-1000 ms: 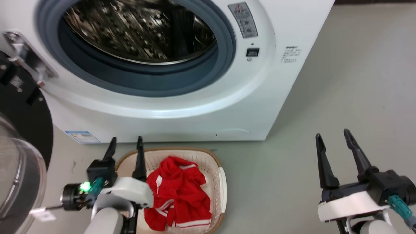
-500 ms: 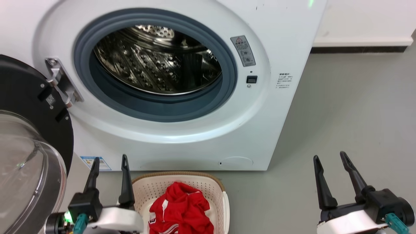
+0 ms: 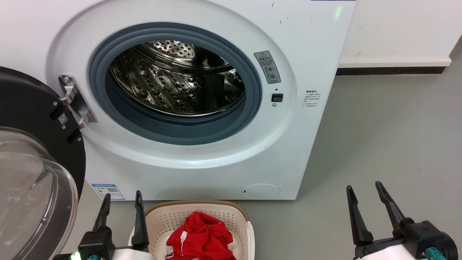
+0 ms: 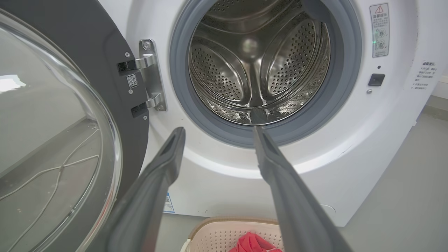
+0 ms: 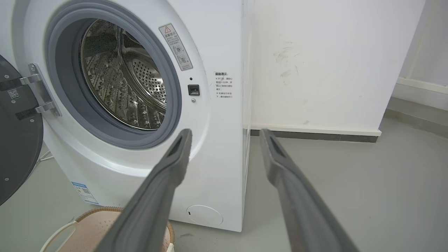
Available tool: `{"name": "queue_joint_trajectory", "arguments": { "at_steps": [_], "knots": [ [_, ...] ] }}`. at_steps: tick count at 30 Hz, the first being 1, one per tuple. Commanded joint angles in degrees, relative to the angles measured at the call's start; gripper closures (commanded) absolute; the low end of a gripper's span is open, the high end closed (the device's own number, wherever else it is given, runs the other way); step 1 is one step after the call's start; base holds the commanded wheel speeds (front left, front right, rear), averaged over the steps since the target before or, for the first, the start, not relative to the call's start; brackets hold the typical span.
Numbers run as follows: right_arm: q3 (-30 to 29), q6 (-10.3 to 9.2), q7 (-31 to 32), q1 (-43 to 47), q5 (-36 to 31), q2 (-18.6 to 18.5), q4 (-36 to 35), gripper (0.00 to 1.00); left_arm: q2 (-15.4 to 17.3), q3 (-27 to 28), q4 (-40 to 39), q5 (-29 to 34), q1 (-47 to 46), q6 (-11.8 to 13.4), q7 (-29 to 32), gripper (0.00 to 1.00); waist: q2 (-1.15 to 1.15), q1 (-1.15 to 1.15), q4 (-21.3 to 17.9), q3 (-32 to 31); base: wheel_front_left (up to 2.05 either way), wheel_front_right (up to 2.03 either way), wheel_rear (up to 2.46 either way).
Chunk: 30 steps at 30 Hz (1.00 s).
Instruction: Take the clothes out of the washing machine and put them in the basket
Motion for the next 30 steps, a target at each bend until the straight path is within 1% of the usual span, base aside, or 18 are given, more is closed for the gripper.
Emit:
{"name": "queue_joint_trajectory", "arguments": {
  "at_steps": [1, 10, 11, 16, 30],
  "knots": [
    [0.1, -0.04, -0.1, 0.2, 0.3, 0.0, 0.1, 0.0, -0.1, 0.3, 0.0, 0.2, 0.3, -0.4, -0.1, 0.0, 0.0, 0.0, -0.1, 0.0, 0.0, 0.0, 0.0],
    [0.2, -0.04, -0.1, 0.2, 0.5, 0.0, -0.1, 0.0, -0.3, 0.8, 0.6, 0.9, 0.3, -0.8, -0.1, 0.0, 0.0, 0.0, -0.2, 0.2, 0.0, 0.0, 0.0],
    [0.2, 0.0, 0.0, 0.0, 0.4, 0.0, 0.0, 1.0, -0.2, 0.6, 0.5, 0.7, 0.0, -0.8, 0.0, 1.0, 0.0, 0.0, -0.2, 0.3, 0.0, 0.0, 0.0],
    [0.3, 0.0, 0.3, 0.4, 1.2, 0.0, 1.8, 1.0, -0.3, 0.6, 3.1, -0.2, 0.1, -0.9, 0.6, 1.0, 0.0, 0.01, -0.2, 0.3, 0.0, 0.0, 0.0],
    [0.0, 0.0, 3.2, -2.1, 18.7, -1.1, 3.5, 1.0, -0.3, 1.7, 4.4, -16.7, -2.3, -2.7, 4.6, 1.0, 0.0, 0.01, 0.0, 0.2, 0.0, 0.0, 0.0]
  ]
}}
